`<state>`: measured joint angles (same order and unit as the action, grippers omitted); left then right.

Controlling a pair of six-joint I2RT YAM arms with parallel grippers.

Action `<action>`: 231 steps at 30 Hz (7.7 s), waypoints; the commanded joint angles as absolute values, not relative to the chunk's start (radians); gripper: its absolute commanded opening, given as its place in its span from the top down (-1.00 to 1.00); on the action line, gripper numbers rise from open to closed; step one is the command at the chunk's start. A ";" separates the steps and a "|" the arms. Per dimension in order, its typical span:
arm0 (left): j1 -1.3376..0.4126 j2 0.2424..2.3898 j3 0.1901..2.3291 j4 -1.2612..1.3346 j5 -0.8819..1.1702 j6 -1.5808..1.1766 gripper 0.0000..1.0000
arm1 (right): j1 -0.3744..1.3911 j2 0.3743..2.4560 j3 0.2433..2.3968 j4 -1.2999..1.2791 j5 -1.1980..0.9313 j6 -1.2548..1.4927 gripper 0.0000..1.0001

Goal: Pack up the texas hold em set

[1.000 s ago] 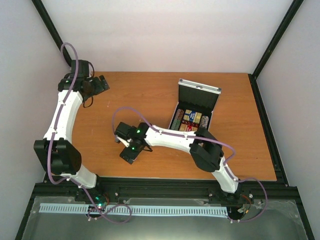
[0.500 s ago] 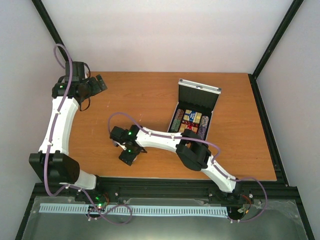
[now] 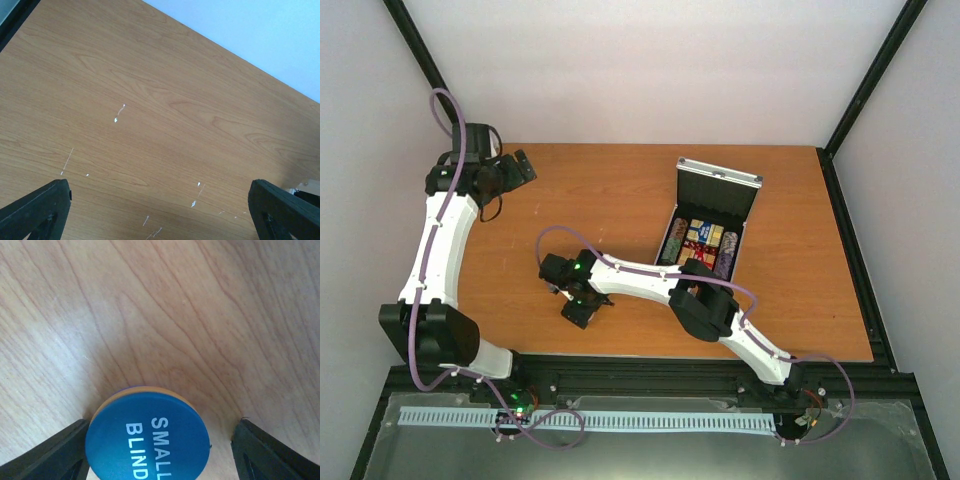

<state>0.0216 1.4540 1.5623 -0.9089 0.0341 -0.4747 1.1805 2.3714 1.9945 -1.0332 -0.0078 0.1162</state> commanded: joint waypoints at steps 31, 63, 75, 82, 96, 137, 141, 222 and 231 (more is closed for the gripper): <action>0.030 1.504 1.566 -0.873 0.057 -0.444 -0.99 | 1.112 2.328 2.009 -1.040 -0.003 0.095 0.37; 0.030 1.530 1.562 -0.874 0.078 -0.434 -1.00 | 0.636 1.966 1.609 -0.981 0.246 0.093 0.39; 0.030 1.553 1.564 -0.874 0.077 -0.436 -0.99 | 0.511 1.987 1.528 -0.911 0.259 0.053 0.37; 0.030 1.568 1.568 -0.874 0.077 -0.435 -1.00 | 0.483 2.024 1.547 -0.881 0.244 0.035 0.32; 0.029 1.603 1.601 -0.886 0.076 -0.416 -0.99 | 0.473 2.035 1.568 -0.869 0.217 0.053 -0.61; 0.029 1.502 1.534 -0.901 0.063 -0.388 -0.99 | 1.038 2.343 1.970 -1.011 -0.106 0.092 -0.76; 0.030 1.501 1.536 -0.901 0.064 -0.382 -1.00 | 1.046 2.361 1.976 -1.009 -0.107 0.085 -0.76; 0.029 1.518 1.514 -0.883 0.090 -0.386 -1.00 | 0.735 1.955 1.614 -1.047 0.209 0.127 0.17; 0.030 1.538 1.521 -0.881 0.095 -0.388 -0.99 | 0.625 1.911 1.478 -0.988 0.226 0.105 0.17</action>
<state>0.0216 1.5249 1.5055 -0.8906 0.0837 -0.3920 0.6529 1.9434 1.5158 -1.0283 0.2008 0.1177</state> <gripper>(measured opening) 0.998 0.479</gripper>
